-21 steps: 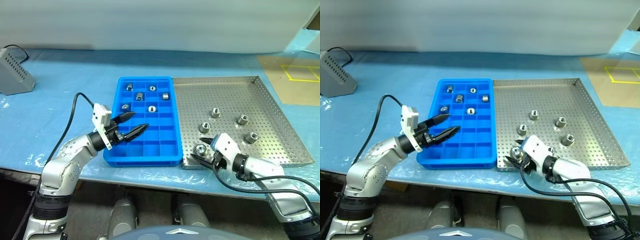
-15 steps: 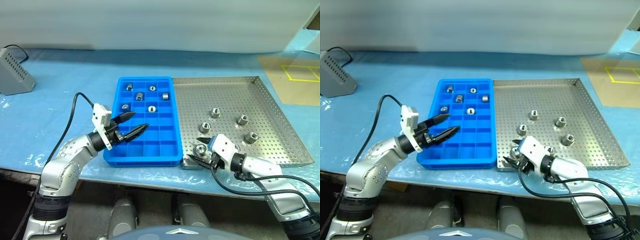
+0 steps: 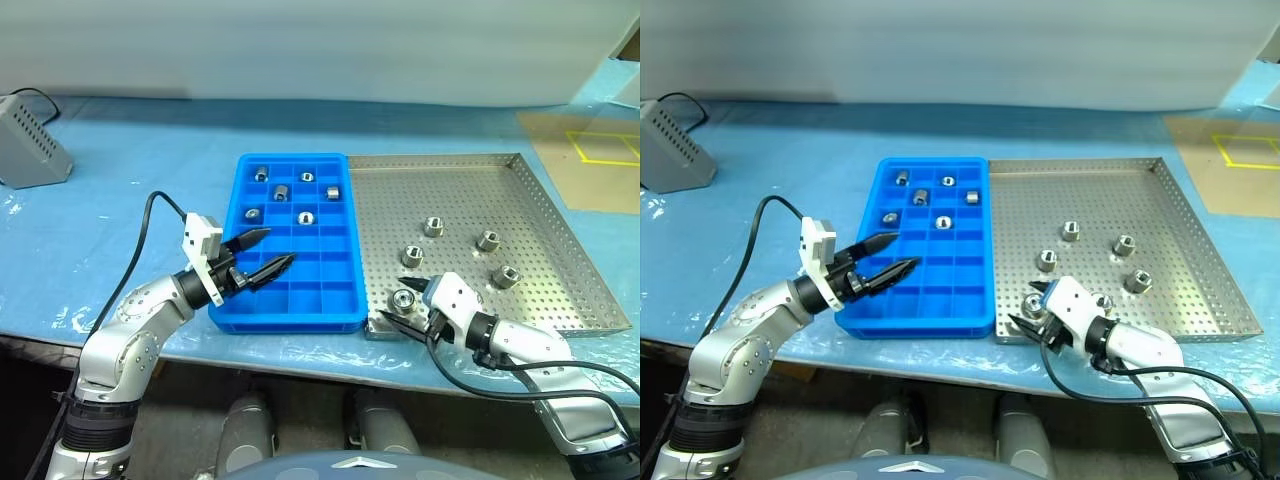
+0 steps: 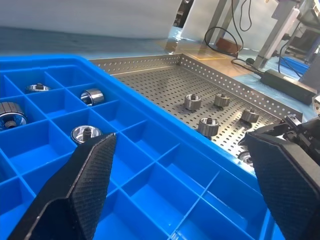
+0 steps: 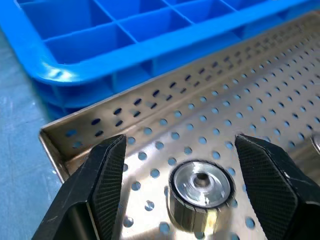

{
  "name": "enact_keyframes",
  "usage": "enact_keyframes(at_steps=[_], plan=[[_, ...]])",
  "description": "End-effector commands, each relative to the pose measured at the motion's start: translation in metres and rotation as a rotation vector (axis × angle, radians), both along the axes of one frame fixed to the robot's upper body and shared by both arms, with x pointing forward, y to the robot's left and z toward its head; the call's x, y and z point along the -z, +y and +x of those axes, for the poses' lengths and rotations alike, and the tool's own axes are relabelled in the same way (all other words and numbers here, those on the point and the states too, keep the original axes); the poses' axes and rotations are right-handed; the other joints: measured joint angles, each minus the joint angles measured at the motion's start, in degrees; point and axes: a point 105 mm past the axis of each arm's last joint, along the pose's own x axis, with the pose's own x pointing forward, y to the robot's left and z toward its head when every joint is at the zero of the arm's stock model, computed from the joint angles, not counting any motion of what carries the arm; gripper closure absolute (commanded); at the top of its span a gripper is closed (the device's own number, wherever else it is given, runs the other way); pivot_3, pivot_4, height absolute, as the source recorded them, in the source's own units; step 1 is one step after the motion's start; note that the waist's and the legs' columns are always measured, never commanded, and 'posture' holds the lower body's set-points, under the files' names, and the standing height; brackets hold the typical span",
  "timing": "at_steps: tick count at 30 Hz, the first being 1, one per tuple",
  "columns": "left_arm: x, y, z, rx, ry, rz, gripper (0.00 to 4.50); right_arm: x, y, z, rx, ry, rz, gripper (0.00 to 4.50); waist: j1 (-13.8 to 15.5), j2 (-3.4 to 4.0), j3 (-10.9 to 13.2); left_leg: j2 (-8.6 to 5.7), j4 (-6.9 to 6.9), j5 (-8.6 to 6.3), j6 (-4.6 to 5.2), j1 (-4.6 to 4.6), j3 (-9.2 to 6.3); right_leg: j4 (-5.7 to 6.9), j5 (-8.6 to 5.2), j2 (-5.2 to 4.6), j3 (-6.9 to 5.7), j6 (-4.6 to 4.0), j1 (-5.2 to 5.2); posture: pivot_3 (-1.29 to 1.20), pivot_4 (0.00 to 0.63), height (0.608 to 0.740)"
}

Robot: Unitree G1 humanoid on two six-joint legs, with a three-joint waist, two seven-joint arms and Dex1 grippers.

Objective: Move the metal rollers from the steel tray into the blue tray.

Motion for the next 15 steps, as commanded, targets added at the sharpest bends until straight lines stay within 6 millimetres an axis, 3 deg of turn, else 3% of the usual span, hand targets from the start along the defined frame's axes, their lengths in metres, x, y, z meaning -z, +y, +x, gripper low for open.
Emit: enact_keyframes(at_steps=[1,10,13,15], plan=[[-0.011,-0.002,-0.002,0.022,-0.048,-0.004,0.12,-0.011,-0.003,0.0,0.049,-0.014,0.063,0.92,-0.08,0.0,0.0,0.0,0.0,0.0,0.0,0.01,0.0,0.0,0.0,0.0,0.0,0.0,0.0,-0.26,0.15,0.74],[-0.012,-0.005,-0.001,0.058,-0.048,0.009,0.12,-0.02,-0.001,-0.002,0.08,-0.031,0.105,0.92,-0.19,0.0,0.0,0.01,-0.01,0.01,-0.02,0.02,0.0,0.01,0.0,0.0,0.0,0.01,-0.03,-0.28,0.15,0.74],[-0.011,-0.01,-0.005,0.087,-0.055,0.02,0.12,-0.042,-0.008,0.029,0.118,-0.053,0.196,0.92,-0.94,0.01,0.02,0.02,0.01,0.01,-0.02,0.02,0.0,0.01,0.0,0.01,0.01,0.01,-0.06,-0.28,0.15,0.74],[-0.013,-0.016,-0.009,0.117,-0.072,0.02,0.12,-0.056,-0.008,0.04,0.115,-0.056,0.234,0.92,-1.17,0.05,0.02,-0.07,0.08,0.02,-0.01,0.0,0.0,0.03,0.01,-0.01,0.04,0.02,-0.06,-0.28,0.15,0.74]])
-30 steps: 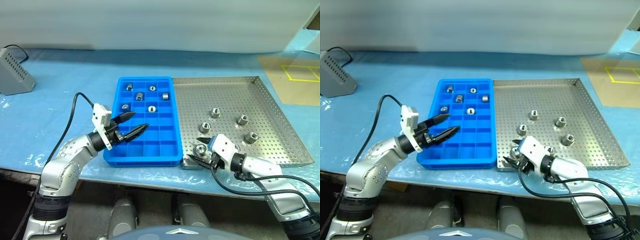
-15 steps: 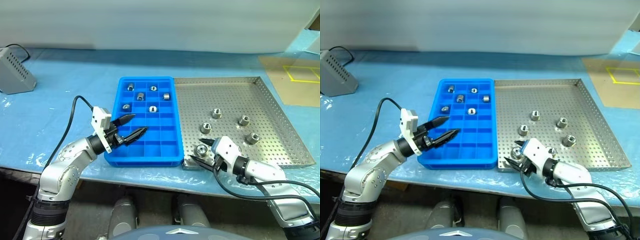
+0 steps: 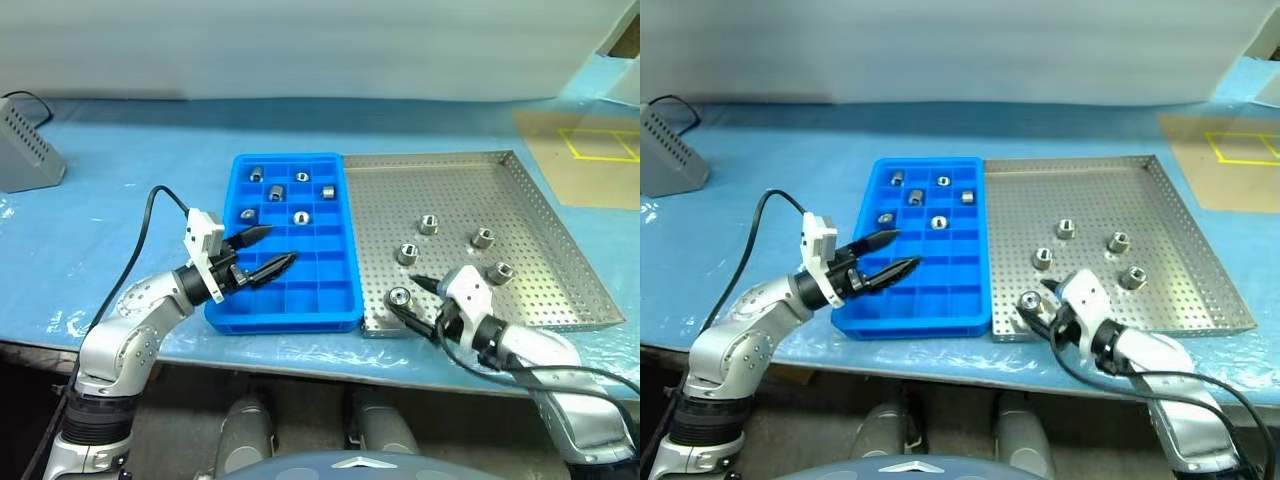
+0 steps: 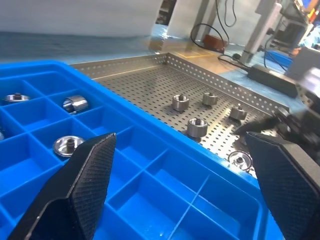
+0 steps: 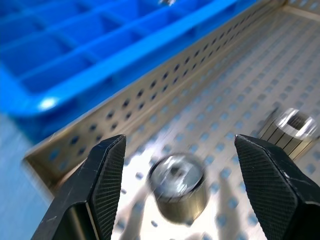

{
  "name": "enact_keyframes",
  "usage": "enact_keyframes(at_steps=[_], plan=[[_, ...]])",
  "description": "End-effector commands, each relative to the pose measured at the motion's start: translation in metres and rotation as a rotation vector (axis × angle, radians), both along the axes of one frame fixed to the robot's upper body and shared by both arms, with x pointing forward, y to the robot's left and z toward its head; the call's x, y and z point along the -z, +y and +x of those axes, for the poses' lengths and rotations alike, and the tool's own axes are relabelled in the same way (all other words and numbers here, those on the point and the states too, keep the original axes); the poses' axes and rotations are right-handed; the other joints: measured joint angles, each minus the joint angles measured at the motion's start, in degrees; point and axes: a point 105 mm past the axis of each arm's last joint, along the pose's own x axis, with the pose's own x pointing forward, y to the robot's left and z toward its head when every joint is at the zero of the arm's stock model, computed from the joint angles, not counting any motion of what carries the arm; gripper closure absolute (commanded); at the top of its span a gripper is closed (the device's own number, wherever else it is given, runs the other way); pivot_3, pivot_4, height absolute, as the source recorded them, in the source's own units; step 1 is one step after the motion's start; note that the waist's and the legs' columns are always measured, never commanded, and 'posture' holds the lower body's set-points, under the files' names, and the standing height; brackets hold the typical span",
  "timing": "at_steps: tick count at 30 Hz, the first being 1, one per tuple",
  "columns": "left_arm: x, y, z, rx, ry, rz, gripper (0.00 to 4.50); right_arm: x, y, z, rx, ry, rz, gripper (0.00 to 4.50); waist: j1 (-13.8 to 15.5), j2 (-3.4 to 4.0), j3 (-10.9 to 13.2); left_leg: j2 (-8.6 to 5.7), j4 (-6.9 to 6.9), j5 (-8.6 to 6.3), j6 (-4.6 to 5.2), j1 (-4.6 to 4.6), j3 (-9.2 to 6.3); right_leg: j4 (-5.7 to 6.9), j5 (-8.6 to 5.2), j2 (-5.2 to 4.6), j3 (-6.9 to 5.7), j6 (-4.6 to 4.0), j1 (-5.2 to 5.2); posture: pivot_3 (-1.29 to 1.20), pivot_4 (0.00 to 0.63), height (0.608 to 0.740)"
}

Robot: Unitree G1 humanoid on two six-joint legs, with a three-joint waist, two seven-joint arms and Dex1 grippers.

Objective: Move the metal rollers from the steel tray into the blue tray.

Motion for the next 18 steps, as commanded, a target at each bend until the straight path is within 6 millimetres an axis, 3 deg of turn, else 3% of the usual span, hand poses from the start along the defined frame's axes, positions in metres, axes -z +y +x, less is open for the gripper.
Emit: enact_keyframes(at_steps=[1,6,7,9,11,15,18], plan=[[-0.009,-0.013,-0.012,0.08,-0.062,0.009,0.12,-0.03,-0.006,0.015,0.019,-0.044,0.068,0.92,-0.01,0.0,0.0,0.01,0.05,0.0,0.0,0.02,0.0,0.0,0.0,0.0,0.01,0.0,0.04,-0.29,0.15,0.74],[-0.007,-0.038,-0.038,0.218,-0.152,0.08,0.12,-0.036,-0.019,0.023,0.062,-0.051,0.057,0.92,0.96,0.01,-0.01,0.06,-0.12,-0.01,0.0,-0.01,-0.04,-0.02,0.18,0.01,-0.03,-0.35,0.07,-0.31,0.15,0.74],[-0.01,-0.043,-0.032,0.245,-0.175,0.088,0.12,-0.037,-0.022,0.024,0.075,-0.053,0.054,0.92,1.01,0.03,0.0,0.05,-0.13,-0.03,0.03,-0.05,-0.03,-0.03,0.18,0.01,-0.03,-0.38,0.06,-0.32,0.15,0.74],[-0.025,-0.047,0.013,0.261,-0.195,0.099,0.12,-0.037,-0.026,0.024,0.093,-0.056,0.055,0.92,1.61,0.12,0.07,0.01,-0.09,-0.04,0.08,-0.13,-0.01,-0.02,0.18,0.0,-0.04,-0.38,0.05,-0.34,0.15,0.74],[-0.045,-0.063,0.046,0.316,-0.218,0.093,0.12,-0.039,-0.031,0.021,0.124,-0.065,0.06,0.92,1.66,0.13,0.09,0.04,0.0,0.07,0.01,-0.15,0.03,0.1,0.2,0.01,-0.07,-0.36,0.05,-0.38,0.15,0.74],[-0.061,-0.101,0.068,0.422,-0.256,0.118,0.12,-0.043,-0.04,0.01,0.19,-0.08,0.076,0.92,0.33,0.22,0.03,-0.07,0.36,-0.01,0.27,-0.11,0.07,-0.02,0.11,-0.05,0.13,0.04,0.21,-0.47,0.15,0.74],[-0.066,-0.123,0.065,0.536,-0.285,0.13,0.12,-0.045,-0.046,-0.004,0.23,-0.081,0.082,0.92,-1.21,0.27,0.0,-0.16,0.54,-0.35,0.49,-0.21,0.13,-0.06,0.26,-0.15,0.19,-0.21,0.19,-0.53,0.15,0.74]])
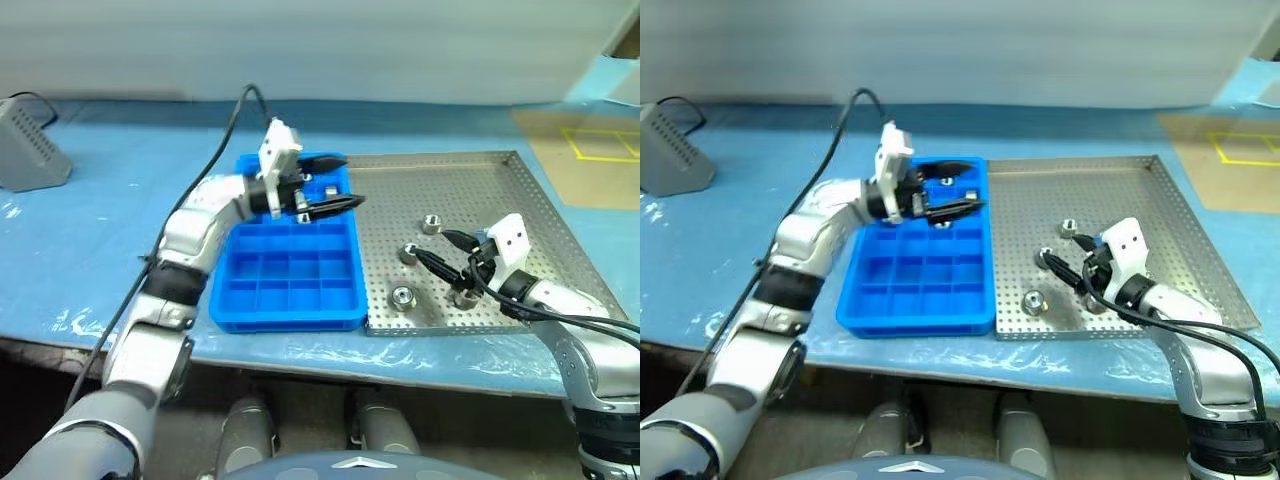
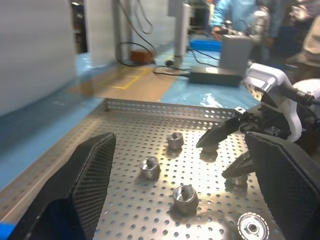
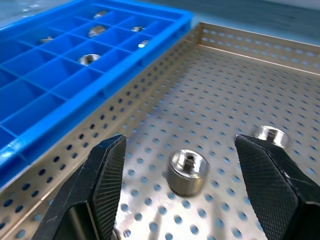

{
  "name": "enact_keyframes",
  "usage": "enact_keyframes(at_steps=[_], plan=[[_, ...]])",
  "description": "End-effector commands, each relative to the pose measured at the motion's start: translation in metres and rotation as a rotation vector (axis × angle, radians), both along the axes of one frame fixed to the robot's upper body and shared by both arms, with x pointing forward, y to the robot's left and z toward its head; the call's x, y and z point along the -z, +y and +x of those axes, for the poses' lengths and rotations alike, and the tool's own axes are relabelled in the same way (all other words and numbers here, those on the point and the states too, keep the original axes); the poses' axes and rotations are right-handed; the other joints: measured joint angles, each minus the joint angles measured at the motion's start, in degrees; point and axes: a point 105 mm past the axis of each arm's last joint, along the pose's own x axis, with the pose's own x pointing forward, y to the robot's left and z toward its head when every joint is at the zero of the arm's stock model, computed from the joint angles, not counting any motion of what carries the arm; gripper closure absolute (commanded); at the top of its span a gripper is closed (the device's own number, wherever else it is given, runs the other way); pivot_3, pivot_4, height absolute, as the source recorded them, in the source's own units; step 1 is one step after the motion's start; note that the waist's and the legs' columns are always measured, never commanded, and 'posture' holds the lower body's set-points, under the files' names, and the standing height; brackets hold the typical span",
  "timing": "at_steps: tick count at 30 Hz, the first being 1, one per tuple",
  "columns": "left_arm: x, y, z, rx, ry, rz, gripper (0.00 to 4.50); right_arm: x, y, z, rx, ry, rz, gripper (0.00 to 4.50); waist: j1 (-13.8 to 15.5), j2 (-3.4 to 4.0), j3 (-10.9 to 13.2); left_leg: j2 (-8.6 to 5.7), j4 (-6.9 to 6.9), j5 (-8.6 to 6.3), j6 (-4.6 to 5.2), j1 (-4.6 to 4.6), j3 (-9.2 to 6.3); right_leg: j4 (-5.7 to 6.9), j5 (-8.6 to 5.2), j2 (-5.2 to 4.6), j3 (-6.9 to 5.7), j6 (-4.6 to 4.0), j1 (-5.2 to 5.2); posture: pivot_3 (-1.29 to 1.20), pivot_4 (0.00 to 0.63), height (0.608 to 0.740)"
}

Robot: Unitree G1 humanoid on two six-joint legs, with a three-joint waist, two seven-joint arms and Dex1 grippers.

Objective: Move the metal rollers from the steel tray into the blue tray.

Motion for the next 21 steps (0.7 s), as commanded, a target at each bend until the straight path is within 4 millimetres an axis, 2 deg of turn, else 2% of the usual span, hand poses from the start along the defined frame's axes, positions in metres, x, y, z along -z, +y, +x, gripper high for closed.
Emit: enact_keyframes(at_steps=[1,5,11,14,17,21], plan=[[-0.002,-0.017,-0.006,0.125,-0.039,0.035,0.12,-0.019,-0.004,-0.015,0.036,-0.068,0.01,0.92,-0.86,0.02,-0.01,0.06,0.07,0.01,0.13,-0.17,0.0,0.02,-0.02,0.03,-0.03,0.03,-0.11,-0.56,0.15,0.74],[0.0,-0.027,-0.022,0.295,-0.031,0.077,0.12,-0.023,-0.01,-0.031,0.101,-0.075,0.027,0.92,-2.71,0.06,-0.03,0.2,0.2,-0.06,0.24,-0.81,-0.07,0.09,-0.06,0.15,-0.15,-0.01,-0.71,-0.64,0.15,0.74],[0.018,-0.022,-0.032,0.427,-0.03,0.192,0.12,-0.017,-0.012,-0.047,0.175,-0.065,0.033,0.92,-5.28,0.05,0.0,0.16,0.76,-0.28,0.52,-0.97,-0.07,0.04,-0.07,0.04,-0.23,0.03,-0.51,-0.7,0.15,0.74],[0.028,-0.023,-0.034,0.466,-0.046,0.259,0.12,-0.016,-0.014,-0.05,0.202,-0.064,0.03,0.92,-6.67,0.05,0.0,0.1,0.98,-0.46,0.46,-1.0,-0.1,-0.01,-0.32,-0.03,-0.23,0.46,-0.36,-0.71,0.15,0.74],[0.043,-0.037,-0.025,0.404,-0.064,0.368,0.12,-0.015,-0.014,-0.05,0.21,-0.064,0.03,0.92,-7.84,0.05,0.0,0.04,1.11,-0.5,0.51,-1.0,-0.19,-0.15,-0.33,-0.06,-0.24,0.49,-0.2,-0.71,0.15,0.74],[0.051,-0.062,-0.022,0.362,-0.119,0.445,0.12,-0.014,-0.015,-0.047,0.222,-0.064,0.021,0.92,-9.24,0.04,0.01,-0.11,1.22,-0.59,0.65,-1.13,-0.25,-0.23,-0.33,-0.2,-0.25,0.52,-0.17,-0.7,0.15,0.74]])
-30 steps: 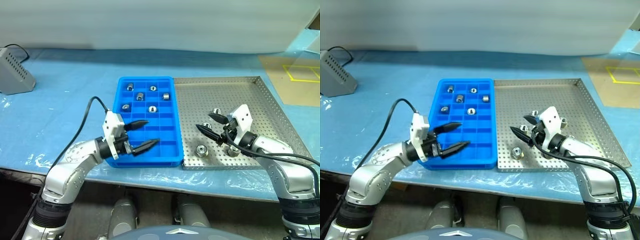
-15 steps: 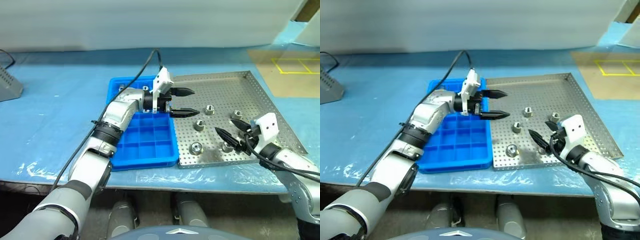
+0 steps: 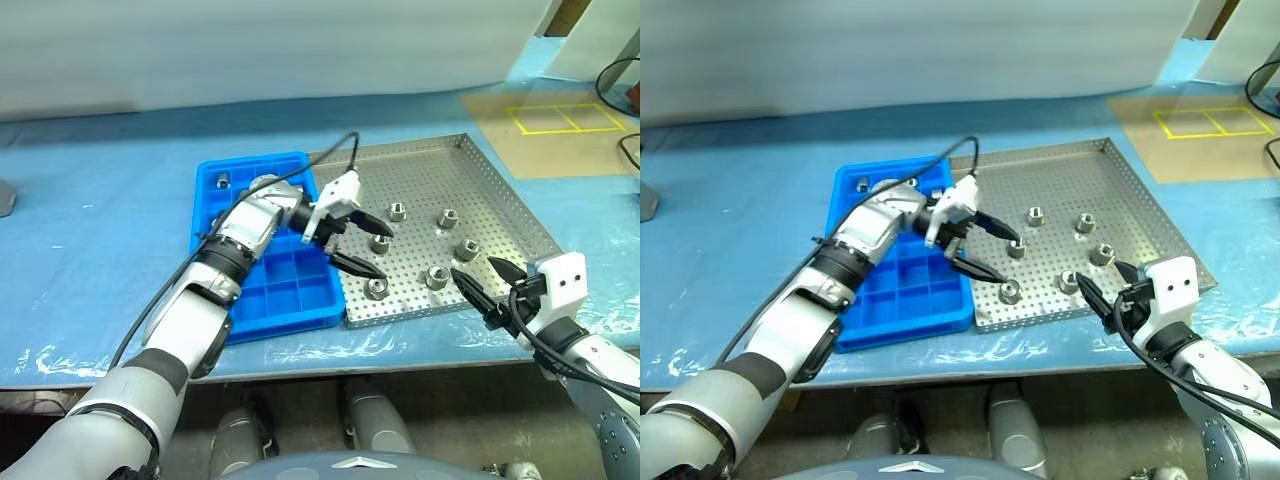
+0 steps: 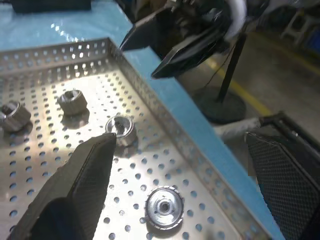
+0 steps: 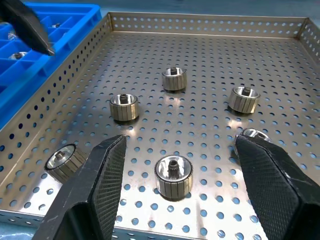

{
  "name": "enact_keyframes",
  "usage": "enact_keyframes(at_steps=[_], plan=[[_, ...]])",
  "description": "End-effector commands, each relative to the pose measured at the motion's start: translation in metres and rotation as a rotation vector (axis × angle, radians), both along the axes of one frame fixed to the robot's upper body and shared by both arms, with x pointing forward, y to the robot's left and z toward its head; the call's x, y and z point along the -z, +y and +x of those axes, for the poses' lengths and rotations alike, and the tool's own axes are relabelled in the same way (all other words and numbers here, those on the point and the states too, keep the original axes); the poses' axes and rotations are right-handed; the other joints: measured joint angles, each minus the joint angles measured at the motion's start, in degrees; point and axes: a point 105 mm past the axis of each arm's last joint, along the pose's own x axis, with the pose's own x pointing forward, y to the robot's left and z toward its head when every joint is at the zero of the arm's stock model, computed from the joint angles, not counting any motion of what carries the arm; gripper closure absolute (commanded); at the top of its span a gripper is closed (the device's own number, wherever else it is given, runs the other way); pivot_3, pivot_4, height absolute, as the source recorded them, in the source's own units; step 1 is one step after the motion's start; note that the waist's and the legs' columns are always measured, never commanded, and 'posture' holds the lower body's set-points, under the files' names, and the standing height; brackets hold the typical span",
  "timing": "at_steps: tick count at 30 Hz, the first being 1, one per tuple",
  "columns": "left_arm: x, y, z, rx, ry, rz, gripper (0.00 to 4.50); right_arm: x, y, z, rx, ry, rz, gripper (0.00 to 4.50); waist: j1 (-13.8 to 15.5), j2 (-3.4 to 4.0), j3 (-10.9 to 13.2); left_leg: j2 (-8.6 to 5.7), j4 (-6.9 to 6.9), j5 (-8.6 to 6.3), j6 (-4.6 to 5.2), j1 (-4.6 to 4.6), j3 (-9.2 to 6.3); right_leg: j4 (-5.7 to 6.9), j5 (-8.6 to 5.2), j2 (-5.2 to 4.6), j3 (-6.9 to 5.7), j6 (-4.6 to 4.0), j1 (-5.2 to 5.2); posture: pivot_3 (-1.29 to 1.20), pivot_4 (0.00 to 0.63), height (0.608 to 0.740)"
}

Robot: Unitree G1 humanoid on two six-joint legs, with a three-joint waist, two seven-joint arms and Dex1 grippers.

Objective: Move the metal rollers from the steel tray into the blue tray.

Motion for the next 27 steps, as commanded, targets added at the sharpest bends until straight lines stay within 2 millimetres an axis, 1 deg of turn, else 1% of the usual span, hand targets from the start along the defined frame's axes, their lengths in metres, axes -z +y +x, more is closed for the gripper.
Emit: enact_keyframes(at_steps=[1,3,4,7,9,12,15,18,21,22,27], plan=[[-0.005,-0.02,-0.001,0.017,-0.114,0.035,0.12,-0.011,0.003,0.0,-0.004,-0.051,-0.022,0.92,-0.81,0.0,0.0,-0.05,0.0,-0.04,0.06,-0.03,-0.01,-0.02,0.01,-0.06,-0.01,0.01,-0.01,-0.71,0.15,0.74],[0.0,-0.025,-0.003,0.037,-0.141,0.077,0.12,-0.011,0.003,0.002,0.003,-0.053,-0.023,0.92,-1.98,0.01,0.0,-0.1,0.0,-0.11,0.18,-0.08,-0.01,-0.05,0.03,-0.1,-0.05,0.03,-0.01,-0.71,0.15,0.74],[0.007,-0.025,-0.004,0.044,-0.156,0.118,0.12,-0.01,0.003,0.002,0.006,-0.053,-0.024,0.92,-2.31,0.01,-0.01,-0.1,0.0,-0.14,0.23,-0.13,-0.02,-0.08,0.04,-0.11,-0.09,0.04,-0.03,-0.71,0.15,0.74],[0.028,-0.019,-0.003,0.065,-0.211,0.226,0.12,-0.009,0.004,0.002,0.009,-0.051,-0.024,0.92,-3.68,0.04,-0.02,-0.07,-0.01,-0.18,0.33,-0.17,-0.09,-0.09,0.14,-0.1,-0.21,-0.09,-0.04,-0.71,0.15,0.74],[0.036,-0.012,-0.001,0.072,-0.247,0.268,0.12,-0.008,0.003,0.001,0.016,-0.047,-0.025,0.92,-4.26,0.05,-0.01,-0.05,-0.02,-0.21,0.34,-0.2,-0.12,-0.1,0.12,-0.09,-0.27,-0.06,-0.06,-0.71,0.15,0.74],[0.035,-0.007,0.004,0.072,-0.273,0.279,0.12,-0.007,0.002,0.0,0.024,-0.044,-0.028,0.92,-5.11,0.07,-0.01,-0.05,-0.02,-0.21,0.34,-0.25,-0.18,-0.12,0.1,-0.11,-0.37,-0.04,-0.05,-0.71,0.15,0.74],[0.032,0.0,0.012,0.048,-0.31,0.286,0.12,-0.005,0.004,-0.001,0.023,-0.036,-0.031,0.92,-5.2,0.07,0.0,-0.09,0.0,-0.22,0.34,-0.26,-0.19,-0.15,0.1,-0.17,-0.42,-0.03,0.0,-0.71,0.15,0.74],[0.028,0.006,0.015,0.053,-0.316,0.279,0.12,-0.003,0.004,-0.002,0.021,-0.029,-0.034,0.92,-5.2,0.08,0.01,-0.17,0.01,-0.28,0.29,-0.27,-0.2,-0.15,0.05,-0.27,-0.44,0.05,0.01,-0.7,0.15,0.74],[0.033,0.013,0.016,0.075,-0.34,0.313,0.12,-0.003,0.004,-0.003,0.019,-0.026,-0.036,0.92,-5.21,0.09,0.01,-0.25,0.02,-0.32,0.36,-0.27,-0.2,-0.16,0.09,-0.38,-0.47,-0.02,0.03,-0.7,0.15,0.74],[0.039,0.015,0.015,0.089,-0.351,0.331,0.12,-0.002,0.003,-0.002,0.019,-0.023,-0.039,0.92,-5.21,0.09,0.01,-0.29,0.02,-0.35,0.41,-0.26,-0.2,-0.16,0.09,-0.44,-0.5,-0.02,0.05,-0.7,0.15,0.74],[0.058,0.013,0.006,0.133,-0.341,0.378,0.12,-0.002,0.004,0.0,0.017,-0.02,-0.046,0.92,-5.23,0.09,0.0,-0.48,0.03,-0.41,0.65,-0.25,-0.2,-0.24,0.09,-0.64,-0.55,-0.02,0.17,-0.71,0.15,0.74]])
